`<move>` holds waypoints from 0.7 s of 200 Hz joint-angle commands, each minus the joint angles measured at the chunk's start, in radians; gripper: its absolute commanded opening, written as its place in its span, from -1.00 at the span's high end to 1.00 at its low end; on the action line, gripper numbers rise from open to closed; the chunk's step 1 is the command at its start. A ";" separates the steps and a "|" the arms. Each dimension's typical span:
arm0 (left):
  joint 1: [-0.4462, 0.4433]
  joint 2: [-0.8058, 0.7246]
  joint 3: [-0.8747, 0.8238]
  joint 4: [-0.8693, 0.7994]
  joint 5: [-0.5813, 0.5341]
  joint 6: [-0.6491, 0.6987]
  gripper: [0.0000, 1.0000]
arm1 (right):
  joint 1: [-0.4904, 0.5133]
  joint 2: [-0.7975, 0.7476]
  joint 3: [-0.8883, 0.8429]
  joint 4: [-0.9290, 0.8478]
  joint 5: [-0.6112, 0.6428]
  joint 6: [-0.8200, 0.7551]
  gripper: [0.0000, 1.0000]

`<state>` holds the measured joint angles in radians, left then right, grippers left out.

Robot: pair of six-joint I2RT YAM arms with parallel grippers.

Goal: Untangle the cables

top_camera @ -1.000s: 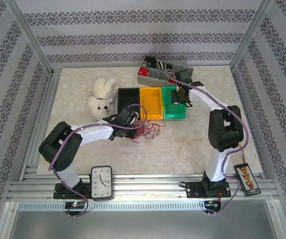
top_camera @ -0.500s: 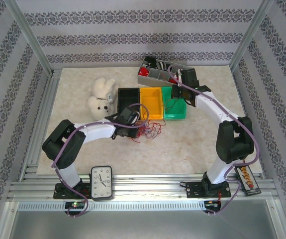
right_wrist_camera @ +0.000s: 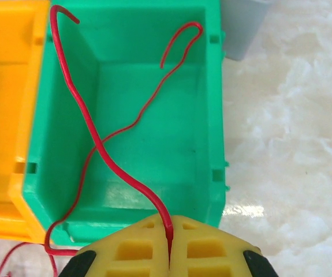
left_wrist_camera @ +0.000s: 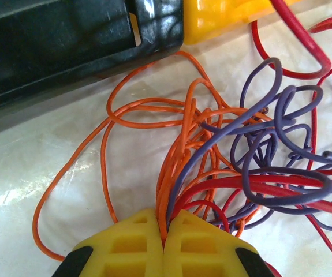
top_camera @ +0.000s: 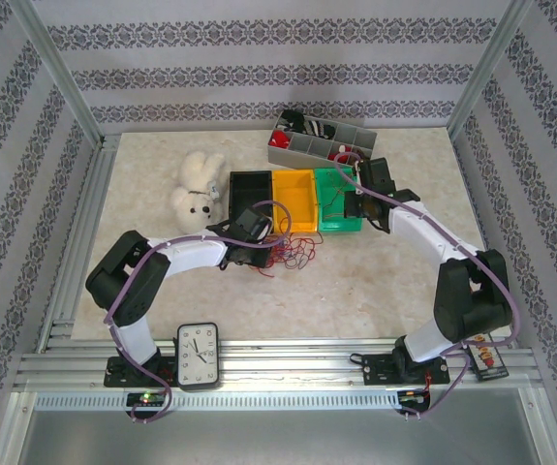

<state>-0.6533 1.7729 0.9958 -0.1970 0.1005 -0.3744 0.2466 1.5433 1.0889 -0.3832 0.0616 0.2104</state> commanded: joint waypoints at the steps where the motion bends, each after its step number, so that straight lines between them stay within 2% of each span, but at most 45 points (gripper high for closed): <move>1: -0.006 0.025 0.016 -0.045 0.011 -0.005 1.00 | 0.005 0.017 0.003 -0.058 0.051 0.019 1.00; 57: -0.006 0.027 0.015 -0.046 0.010 -0.006 1.00 | 0.007 0.145 0.137 -0.161 0.104 0.036 1.00; 140: -0.006 0.044 0.017 -0.050 0.016 -0.002 1.00 | 0.028 0.375 0.376 -0.212 0.104 0.023 1.00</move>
<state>-0.6533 1.7790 1.0004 -0.1986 0.1009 -0.3744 0.2630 1.8511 1.4090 -0.5503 0.1532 0.2317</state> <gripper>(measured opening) 0.058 0.061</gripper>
